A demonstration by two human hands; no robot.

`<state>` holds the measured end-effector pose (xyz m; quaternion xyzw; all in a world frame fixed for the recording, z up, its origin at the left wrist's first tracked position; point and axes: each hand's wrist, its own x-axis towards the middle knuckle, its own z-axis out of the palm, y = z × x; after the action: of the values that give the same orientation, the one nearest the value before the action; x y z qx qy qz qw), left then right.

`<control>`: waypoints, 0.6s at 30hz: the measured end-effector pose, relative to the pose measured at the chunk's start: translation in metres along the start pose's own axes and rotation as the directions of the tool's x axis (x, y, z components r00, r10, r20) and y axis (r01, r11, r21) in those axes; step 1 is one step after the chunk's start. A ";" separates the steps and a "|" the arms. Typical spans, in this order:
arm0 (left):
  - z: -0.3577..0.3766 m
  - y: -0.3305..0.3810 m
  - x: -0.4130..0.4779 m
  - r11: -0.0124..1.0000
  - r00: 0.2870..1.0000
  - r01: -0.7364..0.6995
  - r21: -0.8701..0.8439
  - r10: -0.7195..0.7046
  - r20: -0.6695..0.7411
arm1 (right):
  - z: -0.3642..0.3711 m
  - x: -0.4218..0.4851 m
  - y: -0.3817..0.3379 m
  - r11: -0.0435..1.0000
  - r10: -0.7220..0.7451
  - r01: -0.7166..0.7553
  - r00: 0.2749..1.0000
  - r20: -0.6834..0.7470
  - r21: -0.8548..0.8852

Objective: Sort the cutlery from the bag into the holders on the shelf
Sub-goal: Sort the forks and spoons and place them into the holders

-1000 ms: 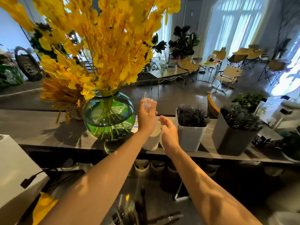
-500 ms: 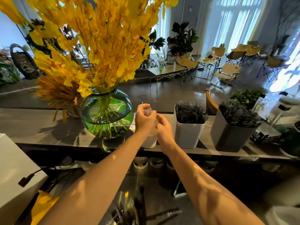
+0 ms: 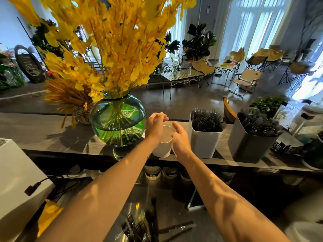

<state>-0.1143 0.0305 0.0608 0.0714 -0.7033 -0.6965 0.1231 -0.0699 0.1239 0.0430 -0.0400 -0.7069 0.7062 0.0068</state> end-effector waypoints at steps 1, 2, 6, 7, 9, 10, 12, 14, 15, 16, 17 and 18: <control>-0.002 0.001 -0.001 1.000 1.000 -0.012 -0.004 0.012 -0.003 | -0.001 -0.002 -0.002 1.000 0.007 -0.007 1.000 -0.008 -0.002; -0.004 0.003 -0.003 1.000 1.000 -0.028 -0.006 0.028 -0.001 | -0.003 -0.005 -0.005 1.000 0.001 -0.001 1.000 -0.014 -0.005; -0.017 0.005 -0.019 0.994 0.994 -0.106 0.019 0.106 0.005 | -0.012 -0.019 -0.014 0.998 -0.040 0.040 0.999 -0.002 -0.047; -0.022 0.005 -0.026 0.994 0.995 -0.105 0.016 0.104 0.006 | -0.014 -0.028 -0.016 0.998 -0.045 0.045 0.999 0.002 -0.040; -0.030 0.001 -0.040 0.995 0.995 -0.099 0.002 0.099 0.011 | -0.016 -0.048 -0.023 0.998 -0.060 0.060 0.998 0.006 -0.007; -0.035 -0.001 -0.050 0.996 0.996 -0.087 0.000 0.086 0.011 | -0.016 -0.061 -0.024 0.998 -0.064 0.064 0.998 0.004 0.022; -0.043 -0.007 -0.066 0.997 0.997 -0.074 -0.015 0.074 0.010 | -0.014 -0.079 -0.022 0.993 -0.093 0.094 0.996 -0.012 0.067; -0.056 -0.017 -0.089 0.996 0.996 -0.088 -0.023 0.088 0.033 | -0.011 -0.094 -0.012 0.992 -0.071 0.075 0.997 -0.039 0.102; -0.063 -0.024 -0.101 0.995 0.993 -0.097 -0.024 0.099 0.061 | -0.008 -0.102 -0.003 0.993 -0.058 0.062 0.998 -0.039 0.104; -0.069 -0.031 -0.114 0.994 0.991 -0.104 -0.026 0.106 0.087 | -0.006 -0.110 0.006 0.994 -0.038 0.041 0.999 -0.036 0.099; -0.074 -0.038 -0.124 0.995 0.988 -0.101 -0.020 0.103 0.114 | -0.005 -0.116 0.014 0.995 -0.017 0.020 0.999 -0.034 0.093; -0.082 -0.046 -0.138 0.996 0.986 -0.089 -0.005 0.089 0.138 | -0.002 -0.126 0.023 0.996 0.015 -0.011 0.999 -0.033 0.093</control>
<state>0.0371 -0.0114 0.0044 -0.0086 -0.7132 -0.6931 0.1050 0.0569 0.1173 0.0261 -0.0562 -0.6730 0.7373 0.0160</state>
